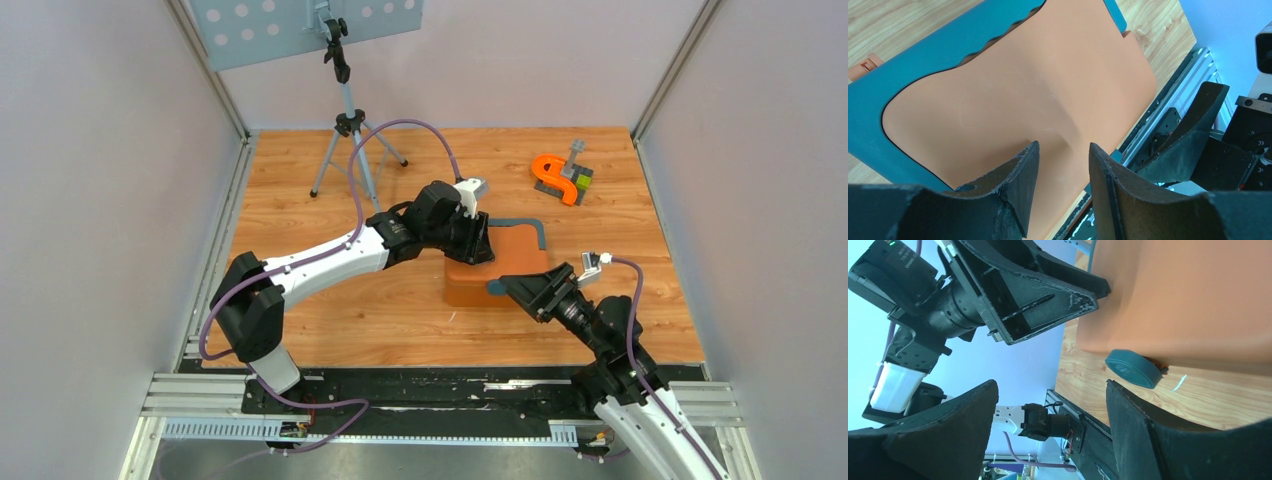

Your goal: Organize the medicine kit

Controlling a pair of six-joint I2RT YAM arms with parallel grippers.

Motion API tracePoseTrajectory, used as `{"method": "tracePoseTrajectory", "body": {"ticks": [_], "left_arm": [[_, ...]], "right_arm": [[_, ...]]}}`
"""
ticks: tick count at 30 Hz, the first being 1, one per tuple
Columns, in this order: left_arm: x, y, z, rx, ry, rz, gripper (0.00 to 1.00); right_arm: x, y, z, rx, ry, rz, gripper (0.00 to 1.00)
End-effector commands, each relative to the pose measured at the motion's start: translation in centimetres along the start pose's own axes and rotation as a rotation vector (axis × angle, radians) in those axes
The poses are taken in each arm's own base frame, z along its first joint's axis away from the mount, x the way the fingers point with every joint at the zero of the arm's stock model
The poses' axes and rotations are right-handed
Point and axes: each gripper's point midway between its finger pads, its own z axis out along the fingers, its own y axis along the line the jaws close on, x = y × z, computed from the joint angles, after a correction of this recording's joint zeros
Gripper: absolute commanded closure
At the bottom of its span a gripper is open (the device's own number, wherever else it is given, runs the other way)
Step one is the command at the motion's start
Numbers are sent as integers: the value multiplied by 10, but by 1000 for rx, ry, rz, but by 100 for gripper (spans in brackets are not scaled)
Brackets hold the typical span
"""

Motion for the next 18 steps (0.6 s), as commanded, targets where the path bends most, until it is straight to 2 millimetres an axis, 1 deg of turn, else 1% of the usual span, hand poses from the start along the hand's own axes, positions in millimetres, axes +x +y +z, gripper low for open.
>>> {"method": "tracePoseTrajectory", "body": {"ticks": [1,5,10,18], "left_arm": [[87,52,6,-171,277,-64,48],[88,52,6,-171,277,-64,48],[89,52,5,-173,277,-68,48],[90,52,4,-172,280,-67,48]], "right_arm": [[0,33,0,-130,24,-21,23],[1,31,10,-129,37,-36,23],[-12,27,20,-115,-33,-61,23],[-5,-15,23,-10,-42,-6,24]]}}
